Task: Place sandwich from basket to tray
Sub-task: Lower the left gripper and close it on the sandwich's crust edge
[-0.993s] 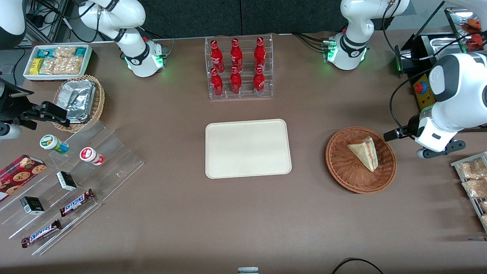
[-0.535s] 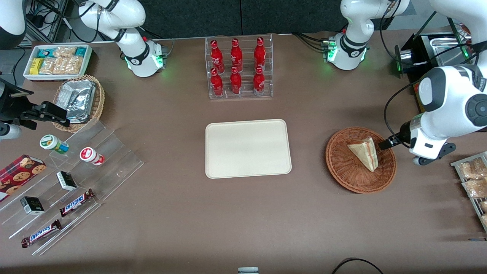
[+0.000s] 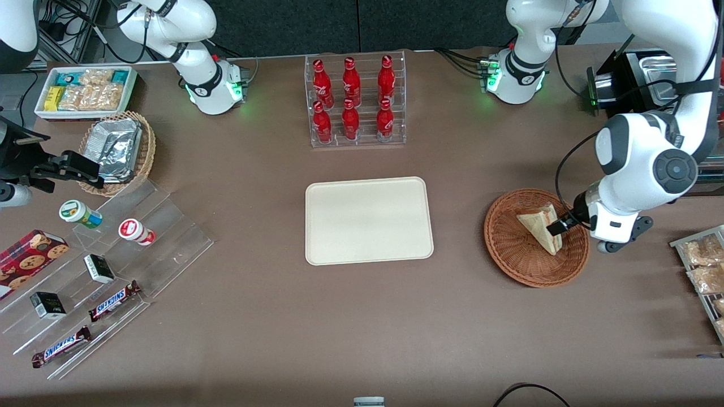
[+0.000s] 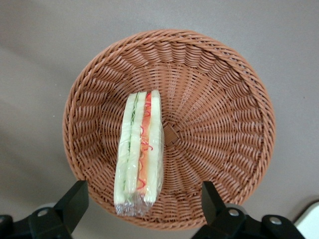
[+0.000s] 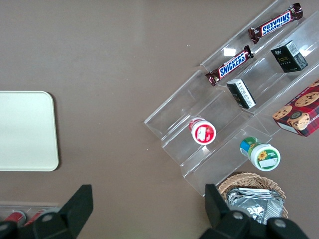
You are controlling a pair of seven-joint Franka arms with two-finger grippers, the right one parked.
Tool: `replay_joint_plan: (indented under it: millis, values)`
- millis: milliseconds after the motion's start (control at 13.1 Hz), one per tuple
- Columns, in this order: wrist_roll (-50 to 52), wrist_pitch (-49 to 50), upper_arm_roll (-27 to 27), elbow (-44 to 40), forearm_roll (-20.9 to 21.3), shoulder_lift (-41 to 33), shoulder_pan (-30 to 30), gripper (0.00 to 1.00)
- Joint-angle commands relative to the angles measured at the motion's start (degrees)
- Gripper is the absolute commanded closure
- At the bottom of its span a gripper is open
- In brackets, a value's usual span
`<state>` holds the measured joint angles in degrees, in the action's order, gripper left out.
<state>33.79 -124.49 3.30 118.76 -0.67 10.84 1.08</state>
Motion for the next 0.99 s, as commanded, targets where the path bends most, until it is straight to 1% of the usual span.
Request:
replay_joint_plan:
  millis: [0,229,917]
  values:
    - [1.01,-3.03,0.04,3.67,-0.03,-1.87,-0.02,0.00]
    - [3.81,-7.33,0.04,6.74,-0.20,-1.96,-0.03,0.00]
    - [5.41,-15.42,0.21,12.98,-0.20,-1.70,-0.03,0.00]
